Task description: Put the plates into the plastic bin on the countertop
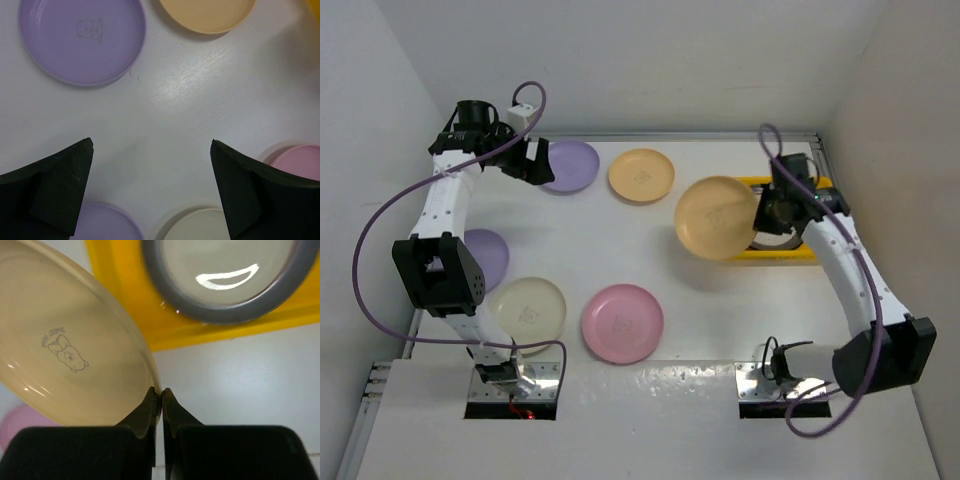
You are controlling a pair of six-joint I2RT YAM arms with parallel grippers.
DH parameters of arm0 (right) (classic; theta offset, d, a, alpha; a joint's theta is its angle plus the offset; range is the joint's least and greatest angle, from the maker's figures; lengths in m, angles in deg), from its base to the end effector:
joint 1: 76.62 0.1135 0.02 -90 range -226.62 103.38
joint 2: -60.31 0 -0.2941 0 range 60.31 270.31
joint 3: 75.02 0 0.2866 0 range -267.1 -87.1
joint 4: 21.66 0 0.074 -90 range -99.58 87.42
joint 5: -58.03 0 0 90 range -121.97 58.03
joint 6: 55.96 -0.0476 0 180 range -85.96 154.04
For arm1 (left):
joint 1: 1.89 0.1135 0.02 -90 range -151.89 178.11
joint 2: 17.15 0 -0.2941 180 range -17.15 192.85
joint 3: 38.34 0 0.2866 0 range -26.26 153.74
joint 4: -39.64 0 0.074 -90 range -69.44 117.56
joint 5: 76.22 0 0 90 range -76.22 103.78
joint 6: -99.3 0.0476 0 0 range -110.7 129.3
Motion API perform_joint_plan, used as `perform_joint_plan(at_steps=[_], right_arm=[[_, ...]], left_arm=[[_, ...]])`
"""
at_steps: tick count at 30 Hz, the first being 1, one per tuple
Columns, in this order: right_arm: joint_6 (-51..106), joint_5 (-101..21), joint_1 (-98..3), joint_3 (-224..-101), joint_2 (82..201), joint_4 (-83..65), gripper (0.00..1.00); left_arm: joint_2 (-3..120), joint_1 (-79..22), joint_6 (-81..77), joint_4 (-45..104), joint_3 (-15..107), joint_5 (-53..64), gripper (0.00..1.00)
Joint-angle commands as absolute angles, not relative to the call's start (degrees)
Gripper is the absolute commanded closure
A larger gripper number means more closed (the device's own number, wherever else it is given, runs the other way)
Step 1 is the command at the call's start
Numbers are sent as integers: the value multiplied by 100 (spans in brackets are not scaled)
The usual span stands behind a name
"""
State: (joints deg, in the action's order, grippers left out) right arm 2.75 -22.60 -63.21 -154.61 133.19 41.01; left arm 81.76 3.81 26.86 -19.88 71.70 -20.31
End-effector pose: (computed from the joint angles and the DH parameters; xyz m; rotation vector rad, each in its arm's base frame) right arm 0.2798 0.0587 0.3278 0.4559 2.4897 0.1028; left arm 0.4226 0.0154 0.3746 0.4984 2.2343 -0.5086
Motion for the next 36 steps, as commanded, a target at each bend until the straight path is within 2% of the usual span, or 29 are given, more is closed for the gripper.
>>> perform_joint_plan(at_steps=[1, 5, 7, 10, 15, 16, 18, 20, 21, 22, 24, 26, 27, 30, 32, 33, 34, 36], right_arm=[[618, -2520, -7517, -15811, 13782, 3631, 100], [399, -3178, -9125, -15882, 14652, 3202, 100], [328, -3582, -9349, -15847, 15048, 2998, 100], [302, -3417, -9587, -15977, 15610, 2646, 100], [275, -3372, -9754, -16461, 16533, 2690, 99], [301, -3381, -9763, -16488, 16578, 2690, 93], [363, -3425, -9763, -16541, 16718, 2725, 77], [459, -3434, -9728, -16532, 16727, 2795, 59], [469, -3443, -9710, -16524, 16693, 2865, 46], [608, -3399, -9702, -16523, 16675, 2900, 40], [697, -3232, -9553, -16611, 16605, 3172, 27], [864, -2489, -9290, -16568, 16210, 3234, 17], [899, -2137, -9036, -16489, 15730, 3235, 9], [960, -1502, -8062, -16104, 14937, 2956, 1], [1092, -1527, -7155, -15674, 14287, 2665, 1], [1302, -2058, -6831, -15358, 14162, 2341, 5], [1338, -2359, -6062, -15215, 14091, 2069, 23], [1461, -3343, -5356, -14899, 14178, 1900, 41]], left_arm=[[7988, 365, 2758, -1885, 7420, -1436, 0], [7988, 365, 3320, -2139, 8007, -750, 0], [8040, 365, 3330, -2201, 8437, -260, 0], [8163, 417, 3040, -2201, 8738, 268, 0], [8277, 418, 2988, -2201, 8563, 271, 0], [8278, 418, 2987, -2201, 8511, 271, 0], [8331, 418, 2987, -2201, 8441, 148, 0], [8331, 418, 2987, -2201, 8440, 61, 0], [8331, 418, 2987, -2201, 8440, -19, 0], [8331, 418, 2987, -2201, 8388, -19, 0], [8331, 418, 2987, -2201, 8387, -19, 0], [8383, 418, 2935, -2201, 8387, 41, 0], [8383, 479, 2864, -2201, 8387, 42, 0], [8383, 680, 2566, -2201, 8204, 418, 0], [8383, 821, 2285, -2201, 8080, 648, 0], [8383, 926, 2197, -2201, 7897, 701, 0], [8383, 1154, 2135, -2201, 7782, 701, 0], [8252, 1357, 2081, -2201, 7432, 701, 0]])
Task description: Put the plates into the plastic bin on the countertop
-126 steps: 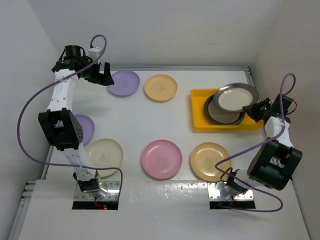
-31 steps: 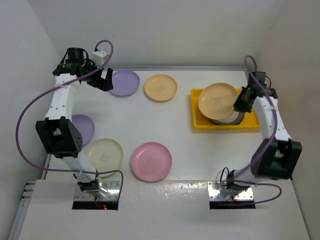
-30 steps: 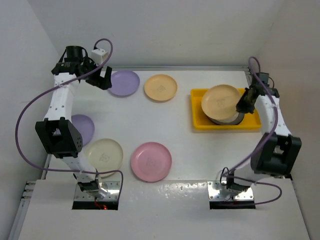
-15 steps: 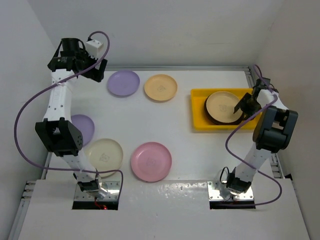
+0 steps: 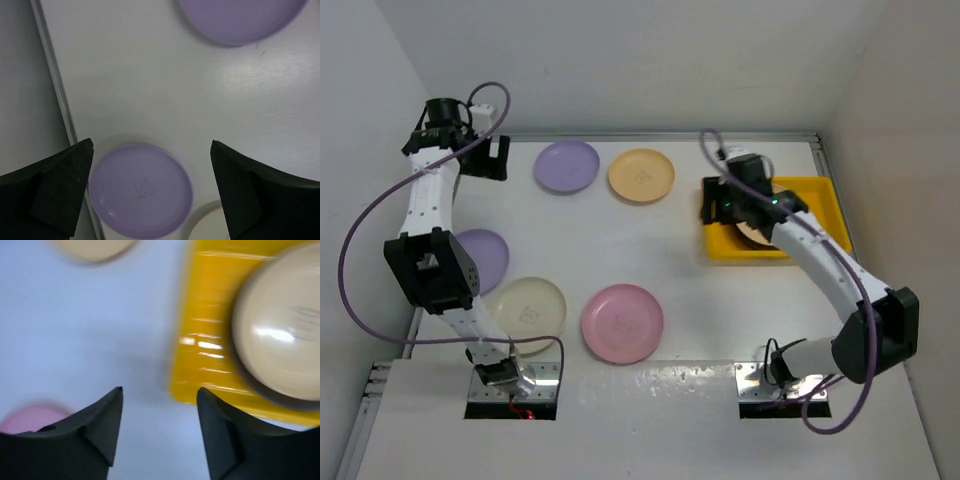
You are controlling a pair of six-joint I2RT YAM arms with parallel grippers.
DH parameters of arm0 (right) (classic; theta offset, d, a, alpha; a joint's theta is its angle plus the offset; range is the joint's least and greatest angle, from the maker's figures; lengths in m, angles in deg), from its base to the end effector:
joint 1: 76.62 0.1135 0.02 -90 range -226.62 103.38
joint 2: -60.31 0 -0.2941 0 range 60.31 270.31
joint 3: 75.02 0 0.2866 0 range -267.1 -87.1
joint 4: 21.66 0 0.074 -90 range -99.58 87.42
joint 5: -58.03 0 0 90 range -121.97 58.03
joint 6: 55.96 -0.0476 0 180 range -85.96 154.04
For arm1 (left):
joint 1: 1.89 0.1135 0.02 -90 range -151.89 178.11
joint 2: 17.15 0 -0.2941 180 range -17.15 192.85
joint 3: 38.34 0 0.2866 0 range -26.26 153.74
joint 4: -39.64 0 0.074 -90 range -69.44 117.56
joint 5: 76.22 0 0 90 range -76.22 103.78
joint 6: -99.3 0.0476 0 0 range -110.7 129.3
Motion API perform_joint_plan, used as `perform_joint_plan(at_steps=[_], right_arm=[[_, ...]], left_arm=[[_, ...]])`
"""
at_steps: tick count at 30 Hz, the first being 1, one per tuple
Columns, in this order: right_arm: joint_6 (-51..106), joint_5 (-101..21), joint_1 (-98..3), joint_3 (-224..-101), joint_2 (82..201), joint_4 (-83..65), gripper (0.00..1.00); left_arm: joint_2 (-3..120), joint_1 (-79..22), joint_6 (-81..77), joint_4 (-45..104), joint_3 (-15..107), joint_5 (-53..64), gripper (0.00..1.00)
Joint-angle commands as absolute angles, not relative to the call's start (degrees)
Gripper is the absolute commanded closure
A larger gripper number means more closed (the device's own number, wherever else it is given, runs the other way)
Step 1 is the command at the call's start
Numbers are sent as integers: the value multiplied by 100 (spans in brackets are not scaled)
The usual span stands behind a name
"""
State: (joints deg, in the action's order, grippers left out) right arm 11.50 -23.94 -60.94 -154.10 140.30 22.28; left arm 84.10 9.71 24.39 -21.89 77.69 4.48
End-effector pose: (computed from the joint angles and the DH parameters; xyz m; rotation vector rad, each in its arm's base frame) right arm 0.3304 0.0858 0.3131 0.2089 2.3405 0.1639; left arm 0.4300 0.0804 0.3869 0.1487 2.3684 0.0293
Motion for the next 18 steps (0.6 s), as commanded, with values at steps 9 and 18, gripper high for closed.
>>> perform_joint_plan(at_steps=[9, 18], right_arm=[[1629, -3540, -3137, -15240, 16322, 1943, 28], [1163, -3417, -2837, -14959, 16640, 1556, 94]], left_arm=[[7418, 1903, 2739, -2201, 5998, 596, 0], [7170, 2009, 3048, -2095, 5540, 596, 0]])
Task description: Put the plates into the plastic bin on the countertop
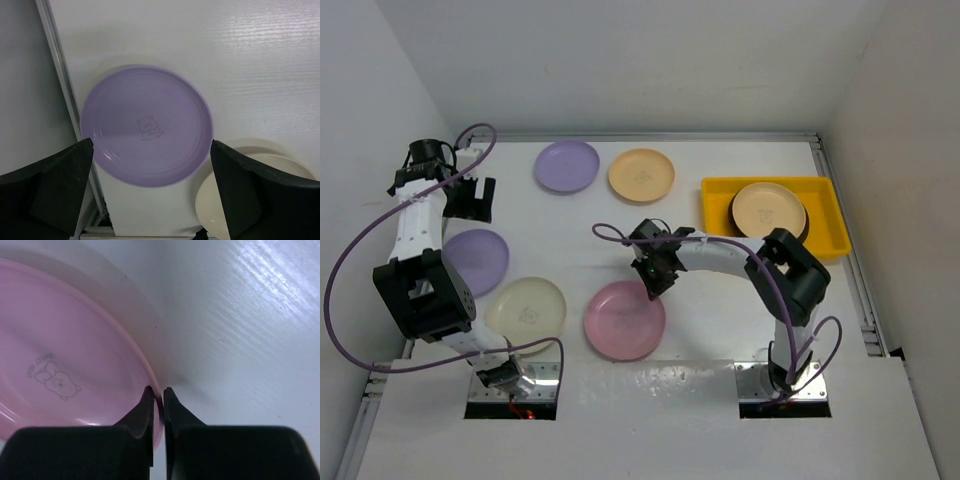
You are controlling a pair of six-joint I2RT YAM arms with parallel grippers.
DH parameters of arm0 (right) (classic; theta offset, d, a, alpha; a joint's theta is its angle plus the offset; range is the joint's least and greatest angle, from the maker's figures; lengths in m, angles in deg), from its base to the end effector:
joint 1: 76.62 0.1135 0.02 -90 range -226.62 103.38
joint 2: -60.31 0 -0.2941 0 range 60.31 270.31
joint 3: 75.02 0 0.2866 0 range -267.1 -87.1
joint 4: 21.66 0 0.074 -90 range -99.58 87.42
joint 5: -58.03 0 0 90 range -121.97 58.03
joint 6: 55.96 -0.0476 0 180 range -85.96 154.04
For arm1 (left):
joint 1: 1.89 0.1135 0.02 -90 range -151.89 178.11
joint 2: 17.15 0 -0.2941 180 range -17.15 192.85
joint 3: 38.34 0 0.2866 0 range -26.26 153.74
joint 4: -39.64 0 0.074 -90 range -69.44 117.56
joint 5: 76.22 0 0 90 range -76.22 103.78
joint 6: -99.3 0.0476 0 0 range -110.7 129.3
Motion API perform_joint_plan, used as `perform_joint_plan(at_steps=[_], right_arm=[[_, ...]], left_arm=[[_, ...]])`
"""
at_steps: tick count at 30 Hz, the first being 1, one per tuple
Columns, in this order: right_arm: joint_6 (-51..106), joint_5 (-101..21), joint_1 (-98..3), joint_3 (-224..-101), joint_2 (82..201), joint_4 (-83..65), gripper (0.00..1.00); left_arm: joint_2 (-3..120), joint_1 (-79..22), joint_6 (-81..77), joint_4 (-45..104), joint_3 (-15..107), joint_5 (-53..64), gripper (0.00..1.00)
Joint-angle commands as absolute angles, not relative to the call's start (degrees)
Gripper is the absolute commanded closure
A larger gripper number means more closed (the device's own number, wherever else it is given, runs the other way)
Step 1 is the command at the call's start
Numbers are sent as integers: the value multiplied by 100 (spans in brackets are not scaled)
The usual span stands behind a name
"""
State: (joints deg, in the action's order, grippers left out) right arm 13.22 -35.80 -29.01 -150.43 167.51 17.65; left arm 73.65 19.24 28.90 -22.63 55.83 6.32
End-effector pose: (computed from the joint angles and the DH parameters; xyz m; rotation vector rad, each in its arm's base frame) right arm 0.2605 0.2901 0.1285 -0.6841 2.8033 0.3498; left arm 0.3500 0.1286 0.3206 0.0124 2.5877 0.0924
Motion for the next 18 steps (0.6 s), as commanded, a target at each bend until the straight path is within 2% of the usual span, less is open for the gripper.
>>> perform_joint_plan(at_steps=[1, 7, 10, 11, 12, 13, 14, 18], right_arm=[[1111, -3216, -2846, -14959, 16535, 1617, 100], [1058, -2819, -3565, -14959, 15200, 1951, 100], [628, -2819, -4707, -15047, 14444, 2039, 100], [514, -2828, -5692, -15038, 14320, 2039, 100], [95, -2828, -6068, -15029, 14067, 2074, 100], [-22, -2845, -6376, -15012, 14030, 2101, 100], [-128, -2828, -7406, -14960, 14021, 2153, 100], [-463, -3170, -8917, -15012, 14371, 2171, 100]], left_arm=[[7231, 2009, 3048, -2095, 5540, 544, 0], [7442, 2009, 3048, -2095, 5820, 236, 0], [7574, 2009, 2925, -2095, 5952, 288, 0], [7575, 2009, 2856, -2095, 5953, 288, 0], [7636, 2009, 2855, -2095, 5953, 349, 0], [7636, 2009, 2794, -2035, 5953, 350, 0], [7688, 2069, 2793, -2034, 5953, 402, 0], [7794, 2123, 2741, -2034, 5953, 402, 0]])
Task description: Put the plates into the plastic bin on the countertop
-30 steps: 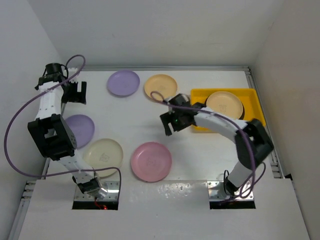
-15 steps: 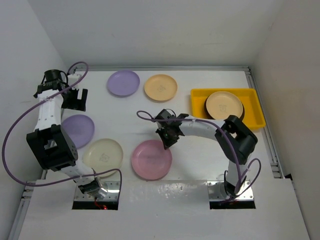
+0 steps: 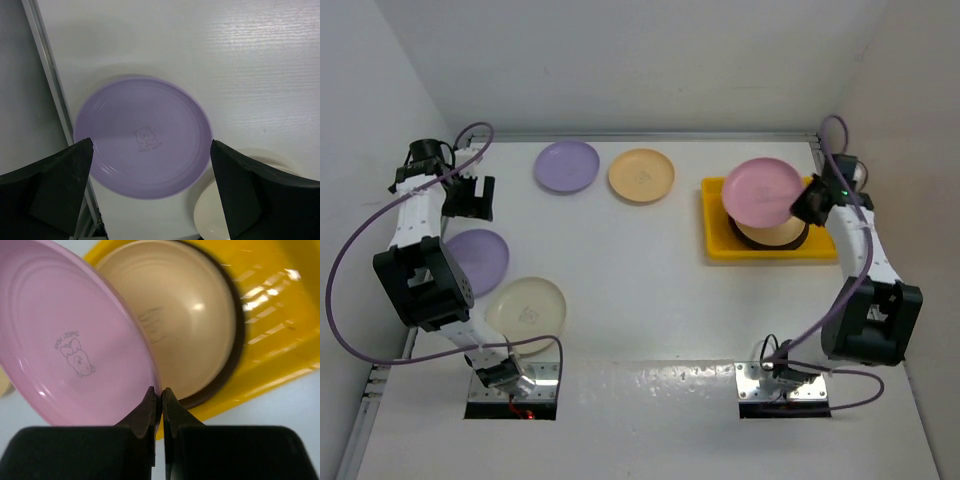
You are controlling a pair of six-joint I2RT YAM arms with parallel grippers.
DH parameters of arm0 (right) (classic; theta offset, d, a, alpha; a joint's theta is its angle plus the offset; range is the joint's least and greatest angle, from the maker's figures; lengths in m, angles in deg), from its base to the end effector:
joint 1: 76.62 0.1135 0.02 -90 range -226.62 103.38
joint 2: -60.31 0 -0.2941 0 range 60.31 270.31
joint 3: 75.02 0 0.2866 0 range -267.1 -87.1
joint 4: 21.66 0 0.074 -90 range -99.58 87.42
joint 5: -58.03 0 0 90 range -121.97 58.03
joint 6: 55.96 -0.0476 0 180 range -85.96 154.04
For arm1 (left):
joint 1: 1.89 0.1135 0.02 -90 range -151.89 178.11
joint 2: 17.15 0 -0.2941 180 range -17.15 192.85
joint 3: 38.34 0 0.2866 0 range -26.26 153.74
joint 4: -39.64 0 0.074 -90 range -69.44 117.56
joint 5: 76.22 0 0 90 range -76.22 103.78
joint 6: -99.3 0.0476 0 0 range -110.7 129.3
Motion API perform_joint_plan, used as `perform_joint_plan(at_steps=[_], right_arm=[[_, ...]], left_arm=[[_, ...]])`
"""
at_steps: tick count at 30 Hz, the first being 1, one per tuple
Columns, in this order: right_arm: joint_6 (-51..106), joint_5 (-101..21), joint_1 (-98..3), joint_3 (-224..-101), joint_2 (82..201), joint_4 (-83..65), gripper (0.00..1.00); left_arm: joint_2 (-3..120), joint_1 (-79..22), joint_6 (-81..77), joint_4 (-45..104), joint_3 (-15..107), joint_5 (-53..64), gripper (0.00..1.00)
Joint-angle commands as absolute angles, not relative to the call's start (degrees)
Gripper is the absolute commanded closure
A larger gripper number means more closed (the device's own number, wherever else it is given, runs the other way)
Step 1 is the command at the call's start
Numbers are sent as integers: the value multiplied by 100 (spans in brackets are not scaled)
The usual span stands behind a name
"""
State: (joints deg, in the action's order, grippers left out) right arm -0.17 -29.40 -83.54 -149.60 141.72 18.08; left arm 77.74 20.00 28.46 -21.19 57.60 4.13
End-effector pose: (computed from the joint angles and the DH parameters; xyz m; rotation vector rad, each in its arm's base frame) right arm 0.3414 -0.0436 0.2819 0.8593 2.2296 0.1724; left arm 0.3672 0.1389 0.3073 -0.0027 2.5909 0.0404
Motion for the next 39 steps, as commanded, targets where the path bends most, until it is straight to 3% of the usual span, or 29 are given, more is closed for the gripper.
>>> perform_joint_plan(at_steps=[1, 13, 16, 17, 18, 22, 30, 34, 39], right_arm=[[-454, -3188, -9311, -15081, 14468, 2189, 100], [-129, -4049, -10053, -15591, 15742, 1872, 100], [11, -4005, -10044, -15636, 15944, 1907, 68], [133, -4014, -10035, -15627, 15963, 1942, 46], [230, -3927, -10001, -15644, 16006, 1986, 37], [617, -3296, -9790, -15583, 15841, 2267, 13], [925, -2407, -9044, -15539, 15015, 2470, 8], [970, -2257, -8657, -15636, 14715, 2654, 8], [1084, -2151, -8173, -15732, 14303, 2838, 8]], left_arm=[[7794, 2123, 2741, -2034, 6005, 455, 0], [7952, 2342, 2741, -1981, 6058, 578, 0], [7953, 2421, 2741, -1929, 5944, 648, 0], [7953, 2509, 2741, -1928, 5883, 649, 0], [7953, 2570, 2628, -1876, 5830, 753, 0], [8119, 3018, 2302, -1630, 5689, 1307, 0], [8866, 3802, 2318, -1445, 5479, 1045, 3], [9218, 3854, 2389, -1392, 5162, 1105, 12], [9525, 3925, 2793, -1313, 4925, 528, 48]])
